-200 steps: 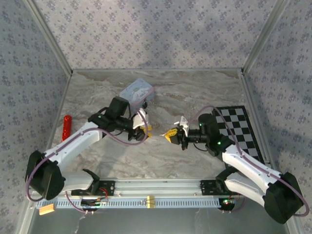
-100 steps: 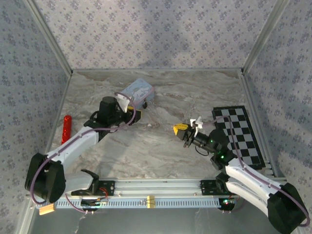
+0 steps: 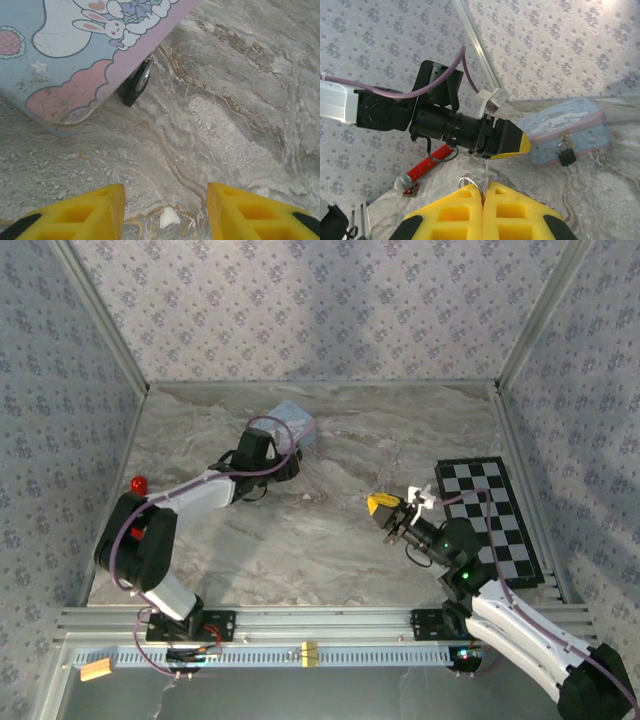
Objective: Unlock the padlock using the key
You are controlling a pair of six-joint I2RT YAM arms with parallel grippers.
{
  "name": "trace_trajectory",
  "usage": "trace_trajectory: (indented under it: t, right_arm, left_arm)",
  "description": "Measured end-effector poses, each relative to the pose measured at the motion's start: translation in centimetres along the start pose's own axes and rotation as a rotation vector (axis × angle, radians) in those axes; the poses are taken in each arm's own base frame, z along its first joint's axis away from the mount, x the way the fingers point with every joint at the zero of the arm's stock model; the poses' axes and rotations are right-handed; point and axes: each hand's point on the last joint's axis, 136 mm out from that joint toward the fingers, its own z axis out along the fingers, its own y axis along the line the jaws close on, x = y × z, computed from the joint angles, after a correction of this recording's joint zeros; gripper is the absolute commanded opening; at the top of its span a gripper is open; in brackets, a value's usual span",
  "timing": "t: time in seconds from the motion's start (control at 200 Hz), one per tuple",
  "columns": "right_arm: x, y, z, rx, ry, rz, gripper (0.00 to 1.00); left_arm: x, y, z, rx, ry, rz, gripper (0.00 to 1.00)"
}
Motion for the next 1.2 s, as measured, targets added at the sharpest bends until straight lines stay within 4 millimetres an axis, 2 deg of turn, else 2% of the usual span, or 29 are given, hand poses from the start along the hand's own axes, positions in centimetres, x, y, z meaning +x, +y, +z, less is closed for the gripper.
trace_trajectory:
  t: [0.13,0.445,0.82,0.914,1.089,1.199]
  right_arm:
    - [0.2,-0.6,-0.2,0.02,0.002,0.063,0.0]
    - [0.4,-0.5,-0.2,0.011,0.013,0.118,0.0]
    - [1.0,0.5,0.0,-0.019,0.032,0.122,0.0]
    - [1.1,0.6,0.0,-0.02,0.034,0.123,0.0]
    - [1.2,0.7,-0.1,-0.022,0.037,0.121,0.0]
    - [1.1,0.7,-0.1,-0.023,0.036,0.12,0.0]
  left_arm:
    - [-0.1,0.4,1.4,-0.025,0.008,-0.025,0.49]
    - [-0.8,0.8,4.0,-0.039,0.0,-0.073,0.47]
    - [-1.0,3.0,7.2,-0.1,-0.04,-0.105,0.44]
    - [-1.7,3.4,7.1,-0.111,-0.068,-0.09,0.44]
    - [-4.4,4.7,6.8,-0.108,-0.135,-0.035,0.5]
    - [-5.7,4.6,7.2,-0.073,-0.147,-0.006,0.5]
